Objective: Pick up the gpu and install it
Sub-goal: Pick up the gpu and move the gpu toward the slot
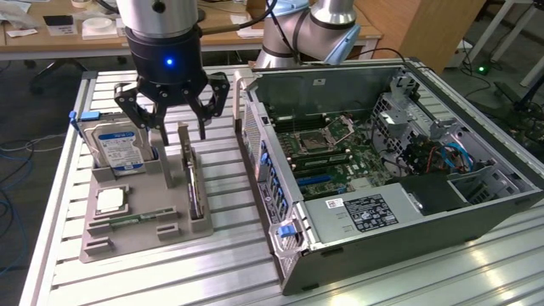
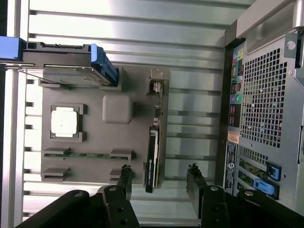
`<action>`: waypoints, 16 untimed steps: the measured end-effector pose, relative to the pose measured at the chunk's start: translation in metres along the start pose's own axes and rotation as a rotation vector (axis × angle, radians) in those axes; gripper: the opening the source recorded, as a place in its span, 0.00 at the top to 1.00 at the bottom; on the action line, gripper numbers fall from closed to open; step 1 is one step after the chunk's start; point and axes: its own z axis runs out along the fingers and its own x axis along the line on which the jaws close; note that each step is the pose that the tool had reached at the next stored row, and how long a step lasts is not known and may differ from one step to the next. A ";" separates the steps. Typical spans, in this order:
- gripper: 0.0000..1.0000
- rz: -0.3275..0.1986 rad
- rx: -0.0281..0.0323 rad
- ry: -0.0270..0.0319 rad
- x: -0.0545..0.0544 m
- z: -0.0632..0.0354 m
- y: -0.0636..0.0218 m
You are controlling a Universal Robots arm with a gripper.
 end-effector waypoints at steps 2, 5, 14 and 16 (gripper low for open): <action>0.41 0.000 0.0000 -0.0001 0.000 0.0006 0.0000; 0.41 0.000 0.0000 -0.0001 0.000 0.0015 -0.0001; 0.41 0.000 0.0000 -0.0003 0.000 0.0042 -0.0002; 0.41 0.000 0.0000 -0.0003 0.000 0.0048 -0.0003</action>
